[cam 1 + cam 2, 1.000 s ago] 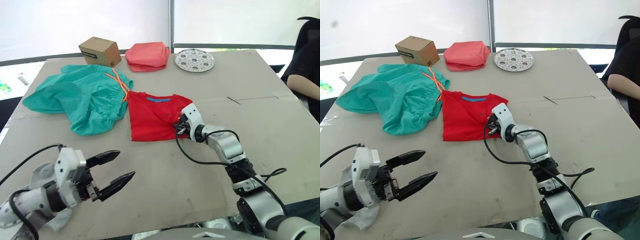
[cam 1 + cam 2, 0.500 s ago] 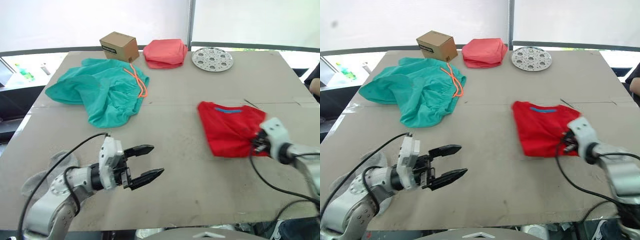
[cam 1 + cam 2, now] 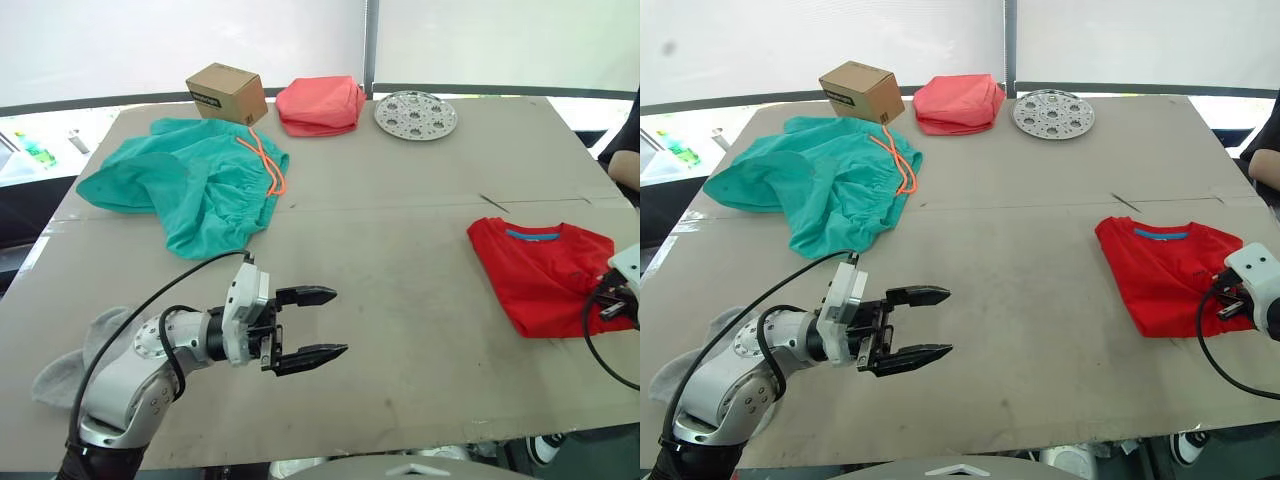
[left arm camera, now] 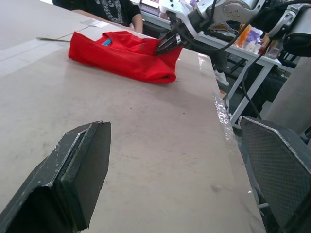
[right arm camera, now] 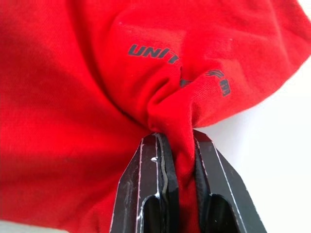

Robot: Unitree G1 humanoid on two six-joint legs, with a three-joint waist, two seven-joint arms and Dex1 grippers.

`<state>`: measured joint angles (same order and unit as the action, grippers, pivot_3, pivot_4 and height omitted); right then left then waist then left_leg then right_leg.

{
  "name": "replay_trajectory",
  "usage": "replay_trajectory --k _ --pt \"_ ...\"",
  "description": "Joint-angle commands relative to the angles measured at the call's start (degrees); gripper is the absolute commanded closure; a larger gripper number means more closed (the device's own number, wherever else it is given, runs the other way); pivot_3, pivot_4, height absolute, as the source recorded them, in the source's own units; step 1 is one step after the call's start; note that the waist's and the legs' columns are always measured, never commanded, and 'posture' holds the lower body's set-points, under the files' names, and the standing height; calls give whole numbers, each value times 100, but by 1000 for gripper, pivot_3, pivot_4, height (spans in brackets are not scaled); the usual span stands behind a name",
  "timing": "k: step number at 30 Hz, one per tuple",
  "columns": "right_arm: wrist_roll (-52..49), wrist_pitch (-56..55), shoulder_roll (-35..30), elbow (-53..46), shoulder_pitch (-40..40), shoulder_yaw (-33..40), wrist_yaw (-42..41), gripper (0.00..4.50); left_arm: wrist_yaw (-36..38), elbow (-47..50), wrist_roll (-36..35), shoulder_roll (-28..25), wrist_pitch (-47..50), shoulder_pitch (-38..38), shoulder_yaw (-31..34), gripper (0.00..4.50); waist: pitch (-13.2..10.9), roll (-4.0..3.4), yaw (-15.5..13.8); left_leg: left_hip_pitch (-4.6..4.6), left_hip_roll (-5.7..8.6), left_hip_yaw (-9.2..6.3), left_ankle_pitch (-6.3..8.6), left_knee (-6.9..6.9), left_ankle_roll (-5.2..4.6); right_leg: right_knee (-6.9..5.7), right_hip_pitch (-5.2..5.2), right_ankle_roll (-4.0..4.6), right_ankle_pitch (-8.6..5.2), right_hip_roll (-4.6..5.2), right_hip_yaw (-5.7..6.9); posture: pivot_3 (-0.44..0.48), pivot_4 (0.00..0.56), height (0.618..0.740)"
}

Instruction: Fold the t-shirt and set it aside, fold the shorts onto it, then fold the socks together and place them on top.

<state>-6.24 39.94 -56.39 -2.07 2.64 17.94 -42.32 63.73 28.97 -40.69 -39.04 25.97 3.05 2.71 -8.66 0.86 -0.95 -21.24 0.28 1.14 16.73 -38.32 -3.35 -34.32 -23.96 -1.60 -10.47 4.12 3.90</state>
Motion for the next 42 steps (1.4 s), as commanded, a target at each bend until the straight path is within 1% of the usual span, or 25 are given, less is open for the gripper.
replay_trajectory --k 1,7,8,9,10,12,13,14,15,16,18,20,22,23,24,25,28,30,32,34,37,39,42 --pt "149 -382 -196 347 -174 59 57 4433 53 111 -115 -10 -51 -132 -2 0 0 0 5 0 1 1 0 0 0 1 0 0 0 0 -1 0 150 740" --pt "200 -727 -288 785 -219 44 -62 4433 155 -163 1 25 -156 -386 -97 0 0 0 3 0 1 0 0 0 0 1 1 0 0 -3 -7 0 150 740" --pt "174 -759 -301 835 -218 77 -102 3586 146 -178 -14 45 -148 -435 -111 0 0 -1 1 0 1 0 0 0 -1 1 1 0 0 -3 -7 0 150 740" --pt "136 -796 -326 864 -206 95 -180 3459 138 -181 -25 61 -139 -467 -127 0 0 -1 1 0 1 0 0 0 -1 1 1 0 0 -3 -6 0 150 740" --pt "115 -842 -349 863 -173 113 -240 2878 134 -180 -23 72 -141 -482 -146 0 0 0 5 1 1 1 0 0 -1 1 2 0 0 -3 -7 0 150 740" --pt "155 -944 -349 863 -100 221 -157 2109 115 -221 -15 113 -139 -509 -165 0 0 0 7 1 2 2 0 0 -1 1 4 0 0 -3 -10 0 150 740" --pt "146 -948 -351 842 -29 313 -144 1581 101 -256 -14 136 -138 -522 -160 0 0 0 7 2 2 3 0 0 -1 1 4 0 1 -3 -11 0 150 740" --pt "122 -985 -362 802 79 434 -170 1112 86 -293 -4 156 -143 -529 -152 0 0 0 7 2 2 3 0 0 -1 2 4 0 1 -3 -12 0 150 740" --pt "102 -1017 -356 757 179 588 -154 486 66 -331 19 175 -160 -528 -137 0 0 -1 2 1 2 3 0 0 -1 1 4 0 0 -4 -12 0 150 740" --pt "88 -1081 -336 734 266 776 -103 92 -15 -354 17 218 -147 -516 -109 0 1 -2 -2 2 2 2 0 0 -1 1 5 0 0 -4 -12 0 150 740" --pt "-281 -1462 -42 422 478 1551 -182 92 -563 -508 171 496 -220 -465 42 0 1 -5 -11 2 2 2 0 0 -1 1 4 0 0 -4 -13 0 150 740" --pt "-1070 -1551 379 -219 380 2234 -363 92 -1354 -669 431 890 -361 -420 251 0 1 -6 -15 3 2 0 0 1 -1 5 9 -1 1 -3 -13 0 150 740" --pt "-1780 -1262 673 -849 153 2508 -420 92 -1920 -742 676 1181 -478 -430 407 0 -7 0 34 15 -4 -2 0 1 -1 10 24 -5 3 -8 -16 0 150 740" --pt "-2147 -1118 820 -1276 -20 2418 -384 92 -2312 -798 811 1324 -460 -465 504 0 -13 8 47 19 -9 0 0 1 -1 9 25 -8 5 -9 -19 0 150 740" --pt "-2282 -1158 932 -1603 -134 2293 -309 92 -2575 -842 832 1423 -381 -499 582 0 -13 10 47 26 -20 2 0 1 0 10 27 -8 5 -6 -23 0 150 740" --pt "-2324 -1249 1037 -1926 -263 2097 -203 92 -2820 -877 847 1505 -302 -522 667 0 -16 15 38 27 -25 3 0 0 0 10 28 -8 5 -6 -24 0 150 740" --pt "-2707 -990 1411 -2652 -828 1257 117 92 -3541 -903 1472 1499 -229 -517 683 0 -20 22 21 34 -42 2 1 0 1 8 29 -7 5 -11 -14 0 150 740" --pt "-2695 -1007 1823 -3056 -1314 203 252 92 -3663 -947 1668 1476 -363 -535 676 0 -20 22 13 35 -41 1 0 1 2 2 28 -5 5 -12 -13 0 150 740" --pt "-2642 -915 2301 -3201 -1734 -962 220 92 -3805 -931 1854 1420 -378 -578 681 0 -20 22 17 31 -41 0 0 4 4 0 22 -2 5 -12 -13 0 150 740" --pt "-2511 -910 2687 -3031 -1955 -1699 172 92 -3993 -946 2063 1351 -315 -652 706 0 -19 23 5 27 -41 0 2 4 7 -1 18 3 5 -11 -13 0 150 740" --pt "-2357 -1121 3151 -2658 -2164 -2250 182 92 -4184 -1037 2325 1215 -256 -836 771 0 -19 24 -49 11 -33 -6 0 1 12 4 15 32 18 -1 -4 0 150 740" --pt "-2034 -1357 3189 -2449 -2238 -2599 64 92 -4286 -1196 2475 1096 -225 -1057 811 0 -18 25 -68 6 -22 -6 0 -1 13 18 17 31 19 4 -4 0 150 740" --pt "-1807 -1577 3194 -2289 -2257 -2782 0 92 -4296 -1509 2674 931 -145 -1308 730 0 -17 27 -70 0 -3 -8 1 -3 11 27 17 27 21 5 -2 0 150 740"
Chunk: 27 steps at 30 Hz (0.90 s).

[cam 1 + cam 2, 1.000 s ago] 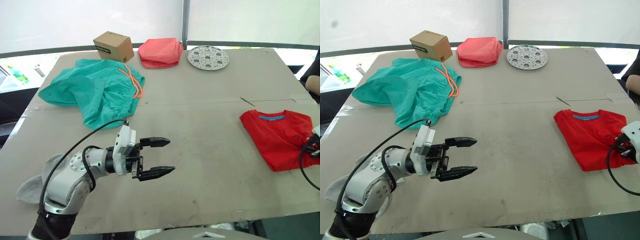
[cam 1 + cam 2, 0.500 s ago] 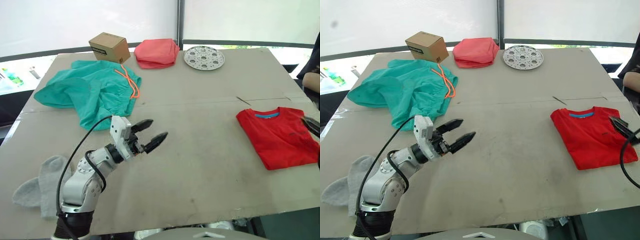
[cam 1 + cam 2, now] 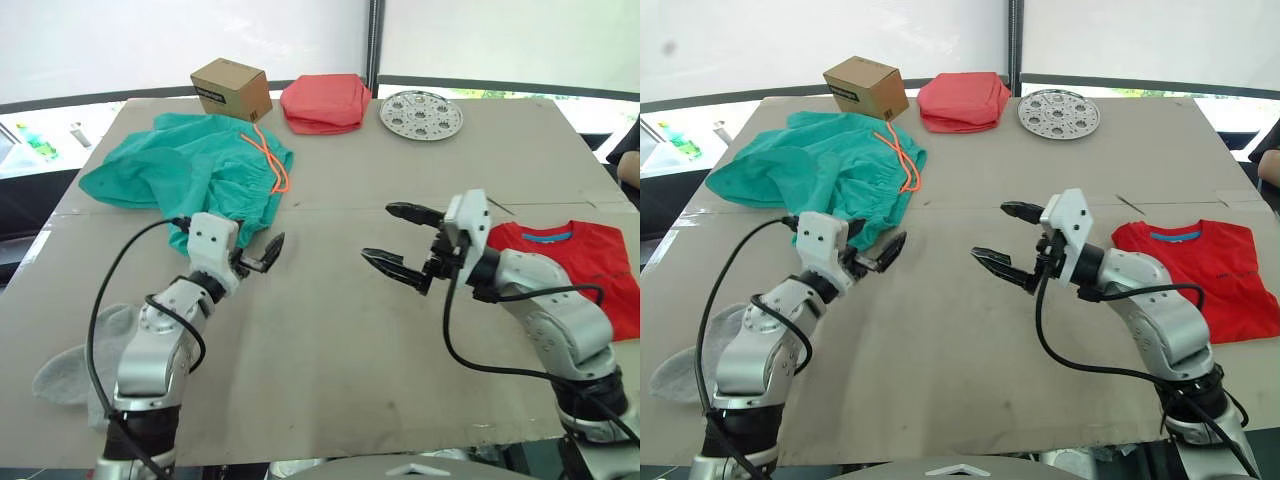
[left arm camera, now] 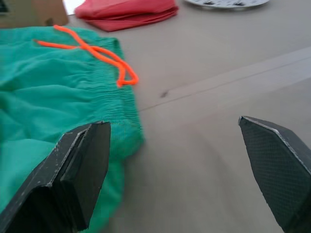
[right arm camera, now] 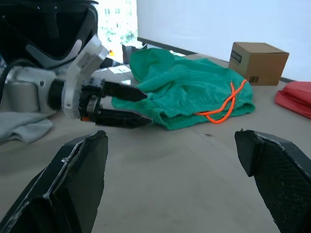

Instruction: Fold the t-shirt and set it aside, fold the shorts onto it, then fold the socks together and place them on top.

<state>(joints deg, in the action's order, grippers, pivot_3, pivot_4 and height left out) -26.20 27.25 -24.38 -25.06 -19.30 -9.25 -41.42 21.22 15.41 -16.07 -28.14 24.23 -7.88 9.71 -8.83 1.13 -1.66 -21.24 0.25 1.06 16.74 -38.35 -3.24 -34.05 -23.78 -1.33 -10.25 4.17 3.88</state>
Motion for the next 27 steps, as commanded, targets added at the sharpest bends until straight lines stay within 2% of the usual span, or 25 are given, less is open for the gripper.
replay_trajectory --k 1,7,9,10,13,16,18,21,27 --pt "179 -310 -19 23 -67 -80 -132 92 -23 -281 301 -213 -12 -287 -16 0 0 0 7 0 4 0 0 0 0 -1 1 -1 0 2 -1 0 150 740" --pt "811 -648 -456 121 3 -223 -298 92 280 -1989 938 -583 -376 -1059 -472 0 0 0 28 1 2 -7 -13 5 22 -5 0 -1 0 -9 9 0 150 740" --pt "852 -612 -496 47 94 -161 -224 0 467 -2575 1082 -636 -680 -1303 -624 1175 0 0 47 1 1 -7 -12 5 21 -6 0 -2 0 -10 10 0 150 740" --pt "871 -584 -500 -4 154 -122 -159 0 564 -2793 1102 -642 -812 -1408 -665 1295 0 0 63 1 1 -7 -12 5 21 -6 0 -2 0 -10 10 0 150 740" --pt "990 -556 -544 -131 323 -76 -30 0 1033 -3136 1020 -620 -1146 -1624 -773 2642 2 4 69 -1 1 -7 -12 3 20 -6 0 -2 1 -4 12 0 150 740" --pt "1084 -465 -605 -232 435 -34 71 0 1809 -2833 507 -449 -1022 -1669 -848 4071 2 4 79 -1 1 -2 -14 2 23 -6 -1 -3 2 21 6 0 150 740" --pt "1239 -511 -775 -292 510 -18 78 0 2528 -2258 87 -343 -700 -1583 -1127 4472 2 4 67 -4 2 -2 -14 2 24 -5 -1 -5 4 31 12 0 150 740" --pt "1575 -695 -1317 -337 628 40 -125 0 3275 -1609 -294 41 -213 -1696 -1837 4472 1 1 44 -12 11 -5 -15 -1 25 -2 -1 -4 2 40 17 0 150 740" --pt "1734 -882 -2191 -467 945 222 -613 0 3729 -1989 -235 1008 9 -2327 -2716 4472 2 3 34 -26 19 -11 -1 -15 -4 4 0 -24 8 1 14 0 150 740"
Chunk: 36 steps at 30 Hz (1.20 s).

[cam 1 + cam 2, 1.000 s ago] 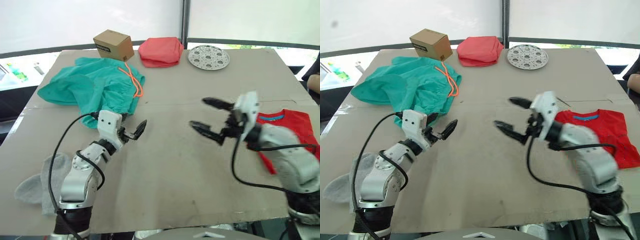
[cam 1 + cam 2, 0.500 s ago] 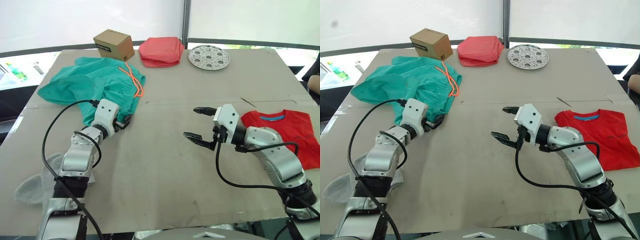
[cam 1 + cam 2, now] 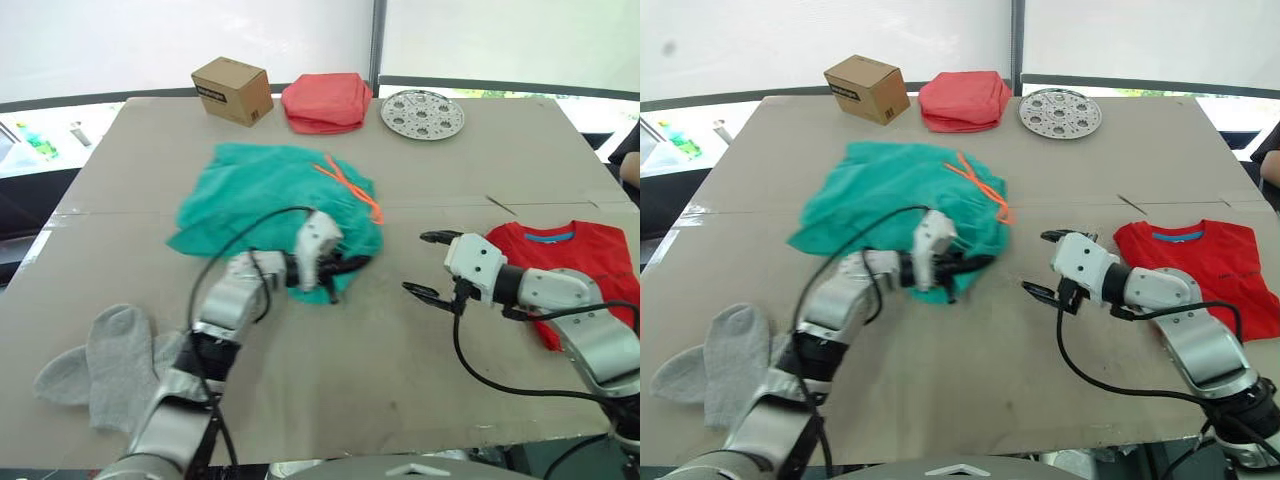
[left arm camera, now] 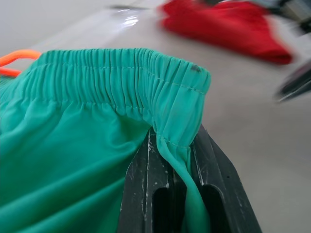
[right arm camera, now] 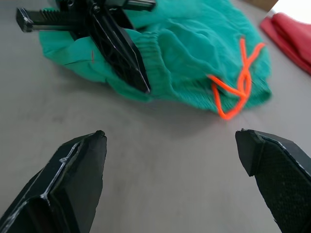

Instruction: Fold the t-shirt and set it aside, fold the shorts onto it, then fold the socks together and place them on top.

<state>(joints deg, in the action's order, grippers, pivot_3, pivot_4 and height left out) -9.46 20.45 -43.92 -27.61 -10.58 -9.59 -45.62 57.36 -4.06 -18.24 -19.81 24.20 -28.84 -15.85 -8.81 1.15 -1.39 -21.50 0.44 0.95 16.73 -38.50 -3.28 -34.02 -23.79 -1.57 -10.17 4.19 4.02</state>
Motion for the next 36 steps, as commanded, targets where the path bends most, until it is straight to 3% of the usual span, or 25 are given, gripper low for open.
replay_trajectory --k 1,4,5,8,9,15,19,23,26,28,30,34,36 --pt "90 -234 -371 -208 146 284 -274 0 121 -111 56 265 -16 -309 -247 4472 0 -1 23 0 -4 -1 2 0 -3 1 0 -6 -1 -5 0 0 150 740" --pt "91 -290 -646 -208 296 374 -466 0 333 -14 -275 256 468 -460 -127 4472 1 -2 59 2 -11 -2 2 -2 -5 -4 0 -26 -4 -13 -1 0 150 740" --pt "46 -263 -672 -217 313 409 -496 0 432 87 -417 176 653 -461 -40 3703 1 -2 80 4 -16 -1 2 -1 -5 -4 0 -26 -4 -16 -2 0 150 740" --pt "-37 -241 -698 -102 158 437 -617 0 684 736 -1051 -596 1292 -194 683 2434 -1 -3 124 16 -31 6 3 0 -5 -11 -1 -27 -5 -27 -9 0 150 740" --pt "-9 -290 -704 -21 85 395 -667 0 855 975 -1281 -913 1509 -58 878 2283 -3 -4 158 19 -41 8 3 1 -5 -11 -1 -27 -4 -31 -10 0 150 740" --pt "201 -702 -647 374 -330 -11 -1065 0 1310 1844 -1814 -2127 1750 866 1577 2283 -5 -11 99 26 -54 13 3 7 -1 -6 0 -9 -14 -37 -12 0 150 740" --pt "489 -1171 -572 768 -612 -401 -1348 0 1251 2242 -1978 -2428 1727 1386 1931 2283 -6 -9 29 20 -48 18 -7 3 16 1 0 -9 -14 -15 -13 0 150 740" --pt "895 -1451 -152 1485 -1061 -775 -1253 0 867 2385 -1928 -2406 1532 1808 2289 2283 -5 -8 53 19 -46 19 -10 2 23 4 0 -9 -13 -8 -16 0 150 740" --pt "1019 -1538 -22 1712 -1193 -850 -1297 867 565 2143 -1708 -2319 1241 1705 2337 2145 -6 -9 35 19 -46 16 -12 3 26 0 0 -2 -10 -10 -14 0 150 740" --pt "1050 -1563 10 1775 -1220 -858 -1319 1953 409 1833 -1435 -2301 992 1439 2238 2145 -5 -8 31 19 -46 15 -13 3 28 0 0 8 -3 -14 -12 0 150 740" --pt "1048 -1571 9 1764 -1208 -837 -1338 2473 367 1439 -1252 -2306 873 1036 2129 2145 -5 -8 22 20 -45 17 -14 3 28 -1 1 12 -1 -18 -12 0 150 740" --pt "1036 -1510 30 1645 -1129 -801 -1313 4470 647 427 -763 -2366 556 -30 1668 2145 -5 -6 25 20 -36 18 -14 1 26 -4 1 15 3 -28 -7 0 150 740" --pt "1045 -1466 48 1555 -1074 -790 -1273 4470 954 -40 -515 -2354 307 -571 1356 2145 -4 -6 33 20 -31 21 -14 1 27 -6 1 9 0 -32 -3 0 150 740"
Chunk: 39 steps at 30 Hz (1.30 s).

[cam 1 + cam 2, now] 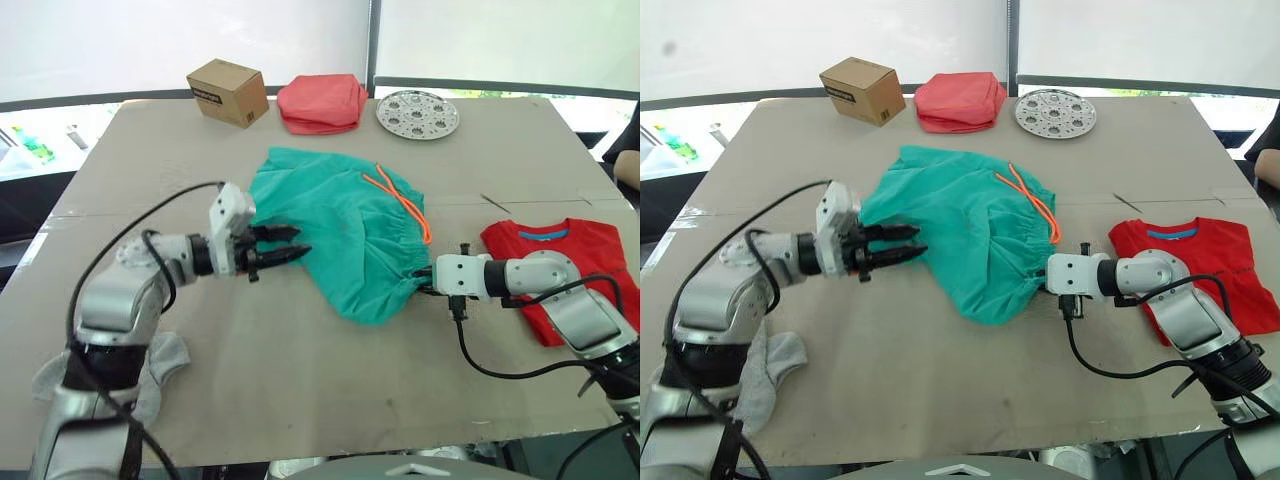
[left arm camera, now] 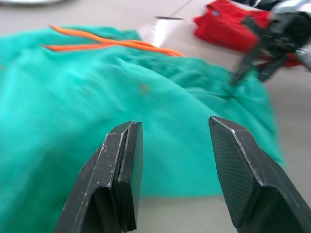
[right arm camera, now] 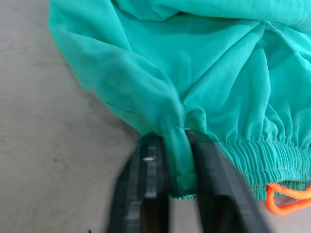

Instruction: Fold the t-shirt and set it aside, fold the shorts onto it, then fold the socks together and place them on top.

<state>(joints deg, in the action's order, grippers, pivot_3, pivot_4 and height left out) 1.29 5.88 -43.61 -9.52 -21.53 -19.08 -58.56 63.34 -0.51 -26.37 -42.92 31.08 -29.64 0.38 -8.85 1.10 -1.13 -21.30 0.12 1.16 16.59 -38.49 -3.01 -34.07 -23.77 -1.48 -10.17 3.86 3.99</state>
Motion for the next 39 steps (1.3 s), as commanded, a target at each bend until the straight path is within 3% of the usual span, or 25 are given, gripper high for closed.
replay_trajectory --k 1,5,8,11,17,23,26,30,33,35,39 --pt "-36 42 30 -316 53 181 53 4470 586 -670 426 11 -584 -823 -450 2145 0 0 20 0 1 3 0 0 0 0 -1 1 1 -3 1 0 150 740" --pt "40 208 134 -444 70 196 196 4470 1482 -1898 1104 254 -1815 -1913 -1120 2145 1 3 23 -1 5 10 -2 -1 2 2 -1 -2 17 -6 -3 0 150 740" --pt "75 345 227 -534 45 248 331 4500 2301 -3084 1552 576 -2616 -2862 -1604 1356 1 4 26 -2 10 13 -2 -3 1 4 -1 -3 16 -7 -5 0 150 740" --pt "125 474 262 -641 34 273 431 4500 2534 -4275 2074 939 -3438 -3586 -1903 57 1 4 26 -9 19 11 1 -7 -4 6 -3 -9 15 -11 -2 0 150 740" --pt "217 675 326 -774 83 297 636 4500 2390 -5831 2847 1410 -4013 -4299 -2183 20 1 5 46 -14 13 8 13 -13 -26 0 -6 -26 11 -11 -3 0 150 740" --pt "244 824 328 -962 213 349 726 4500 2208 -6566 3510 1533 -4057 -4407 -2376 20 1 5 36 -39 10 1 16 -33 -32 -27 -32 -26 13 -10 1 0 150 740" --pt "246 870 326 -1020 266 371 752 4500 2483 -6627 3296 1689 -3821 -4422 -2078 681 0 6 31 -48 10 1 21 -56 -40 -43 -38 -31 9 -6 1 0 150 740" --pt "239 873 332 -1018 283 369 755 4500 2884 -6484 3080 1754 -3579 -4373 -1822 2472 0 7 33 -50 13 2 26 -78 -48 -56 -38 -37 6 6 2 0 150 740" --pt "225 830 342 -958 269 360 750 4500 2916 -6228 2634 1686 -3110 -4288 -1808 4066 0 8 39 -47 13 3 26 -80 -49 -67 -39 -38 5 6 -1 0 150 740" --pt "208 804 359 -915 251 372 757 4500 2916 -6025 2478 1516 -2917 -4163 -1889 4436 0 7 42 -45 12 1 26 -79 -49 -71 -39 -37 5 5 -1 0 150 740" --pt "111 859 354 -916 309 562 840 4500 2916 -5444 1971 873 -2368 -3833 -1854 4436 0 7 106 -42 11 3 26 -78 -49 -75 -42 -33 8 2 -10 0 150 740"
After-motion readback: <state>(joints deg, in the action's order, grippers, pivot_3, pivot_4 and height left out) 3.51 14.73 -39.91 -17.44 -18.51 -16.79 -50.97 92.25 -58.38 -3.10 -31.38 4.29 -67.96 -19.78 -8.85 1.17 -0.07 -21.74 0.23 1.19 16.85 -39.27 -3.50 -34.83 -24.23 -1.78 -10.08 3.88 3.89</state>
